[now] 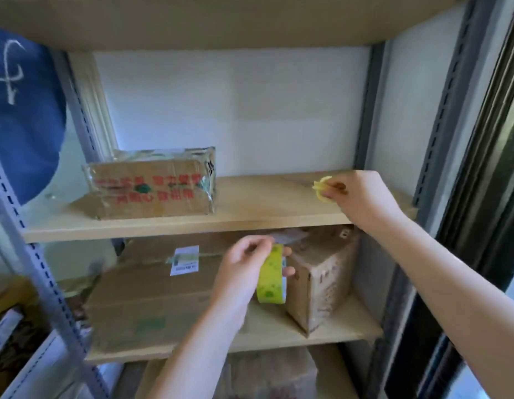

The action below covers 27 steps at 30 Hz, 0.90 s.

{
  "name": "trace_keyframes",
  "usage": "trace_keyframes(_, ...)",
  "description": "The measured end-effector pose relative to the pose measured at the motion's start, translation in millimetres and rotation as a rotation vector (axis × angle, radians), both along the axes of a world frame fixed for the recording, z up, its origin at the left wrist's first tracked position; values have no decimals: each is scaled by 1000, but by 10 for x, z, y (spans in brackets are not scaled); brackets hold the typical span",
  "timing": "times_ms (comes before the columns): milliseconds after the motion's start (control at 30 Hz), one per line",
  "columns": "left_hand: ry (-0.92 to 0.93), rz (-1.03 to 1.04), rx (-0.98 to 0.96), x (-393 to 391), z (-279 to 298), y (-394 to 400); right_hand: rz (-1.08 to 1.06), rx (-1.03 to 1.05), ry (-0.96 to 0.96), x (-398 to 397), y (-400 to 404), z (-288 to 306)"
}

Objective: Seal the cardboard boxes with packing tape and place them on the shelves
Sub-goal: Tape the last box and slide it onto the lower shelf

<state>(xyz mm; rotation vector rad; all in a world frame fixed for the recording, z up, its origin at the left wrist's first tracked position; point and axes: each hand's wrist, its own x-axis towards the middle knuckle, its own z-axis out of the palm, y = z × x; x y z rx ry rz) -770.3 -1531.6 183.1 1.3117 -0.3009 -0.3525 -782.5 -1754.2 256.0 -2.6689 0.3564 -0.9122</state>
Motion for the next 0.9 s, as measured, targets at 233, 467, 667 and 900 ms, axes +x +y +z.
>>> trace_keyframes(233,25,-117,-61,149,739,-267,-136,-6,362,770,-676,-85)
trace_keyframes(467,-95,-90,87,241,917,-222,276,270,-22,253,27,386)
trace_keyframes(667,-81,-110,111,201,932,-215,408,191,77,149,312,406)
trace_keyframes(900,-5,-66,246,329,727,-142,305,85,48,295,462,321)
